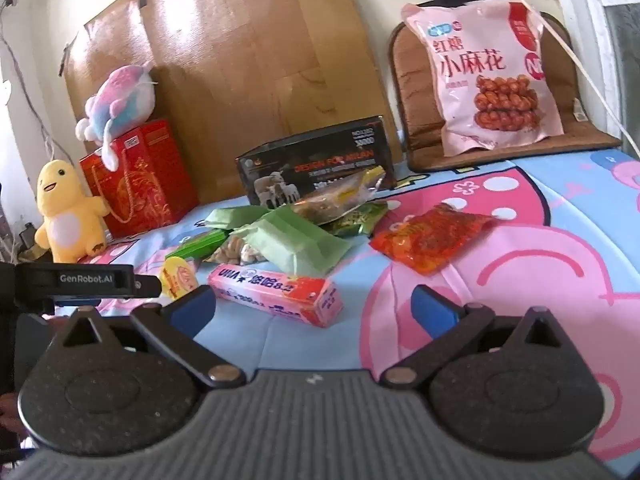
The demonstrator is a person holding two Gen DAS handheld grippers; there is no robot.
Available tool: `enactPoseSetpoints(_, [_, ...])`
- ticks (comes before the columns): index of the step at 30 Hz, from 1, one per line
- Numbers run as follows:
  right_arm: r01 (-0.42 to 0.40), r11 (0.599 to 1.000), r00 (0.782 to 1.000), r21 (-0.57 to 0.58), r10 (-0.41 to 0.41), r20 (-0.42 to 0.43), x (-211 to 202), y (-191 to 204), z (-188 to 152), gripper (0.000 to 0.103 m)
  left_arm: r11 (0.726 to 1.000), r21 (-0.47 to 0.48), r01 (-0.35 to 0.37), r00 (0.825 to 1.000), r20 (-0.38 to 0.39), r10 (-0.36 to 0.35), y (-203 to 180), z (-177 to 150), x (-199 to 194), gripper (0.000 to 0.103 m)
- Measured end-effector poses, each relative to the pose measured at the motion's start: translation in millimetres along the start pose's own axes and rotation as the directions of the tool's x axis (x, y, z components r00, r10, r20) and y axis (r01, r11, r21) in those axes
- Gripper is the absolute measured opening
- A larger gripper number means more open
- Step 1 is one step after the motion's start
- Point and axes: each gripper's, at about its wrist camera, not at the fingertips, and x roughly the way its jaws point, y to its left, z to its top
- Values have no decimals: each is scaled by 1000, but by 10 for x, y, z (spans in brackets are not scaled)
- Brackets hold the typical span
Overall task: Organize snacks
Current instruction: 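Move the left tool toward the pink UHA candy box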
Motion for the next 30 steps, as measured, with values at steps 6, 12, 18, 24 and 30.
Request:
enactPoseSetpoints(6, [-2,994,1000,-107,0,-12,39,24,81,102,969,-139,203,978,68,-196,640,58,-205,101])
enactPoseSetpoints(12, [-150,959,987,-242,130,-96,145,211,215,88,882,-259,394,919,121,-375,843,48,-207,78])
enactPoseSetpoints(18, [-107,963,989,-246,78,-127,262,143,267,86,859,-63,508,859,116,-499,237,341,-165,78])
enactPoseSetpoints(24, [-103,979,977,-174,67,-202,428,11,229,53,858,-13,513,857,59,-511,-239,286,108,77])
enactPoseSetpoints(30, [-141,968,967,-209,89,-237,358,-35,276,42,859,-34,511,859,40,-510,-144,177,160,81])
